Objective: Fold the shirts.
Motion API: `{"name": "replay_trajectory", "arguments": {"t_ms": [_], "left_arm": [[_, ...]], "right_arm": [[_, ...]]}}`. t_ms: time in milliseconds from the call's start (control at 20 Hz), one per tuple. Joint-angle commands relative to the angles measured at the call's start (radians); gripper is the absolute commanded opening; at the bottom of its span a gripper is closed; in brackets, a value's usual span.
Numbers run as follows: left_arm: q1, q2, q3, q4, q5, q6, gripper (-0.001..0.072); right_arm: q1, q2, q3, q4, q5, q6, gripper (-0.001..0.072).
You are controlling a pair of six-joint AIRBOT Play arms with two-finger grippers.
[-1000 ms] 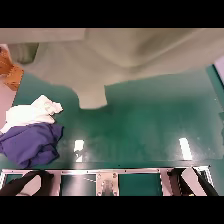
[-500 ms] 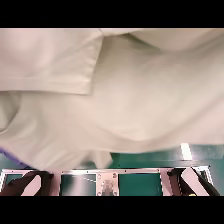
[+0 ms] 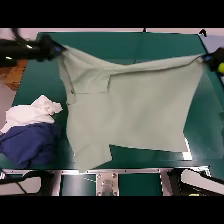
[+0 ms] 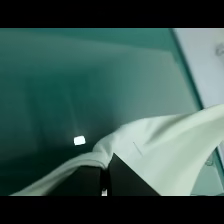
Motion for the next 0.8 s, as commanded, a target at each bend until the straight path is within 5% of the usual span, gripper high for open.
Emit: {"name": "replay_trajectory", "arguments": {"t_ms": [0, 350, 750], "left_arm": [[-0.043, -0.317, 0.066, -0.064, 0.101, 0.044, 0.0027], [-0.038, -0.529, 0.373, -0.08, 0.183, -0.01, 0.0026], [-0.032, -0.53, 0.409, -0.109, 0.192, -0.01, 0.0026]], "right_arm": [[0.023, -0.265, 0.024, 0.003, -0.068, -0.027, 0.0016], [0.02, -0.64, 0.48, 0.081, 0.094, 0.087, 0.0016], [0.02, -0.698, 0.684, 0.079, 0.167, 0.146, 0.0016]]}}
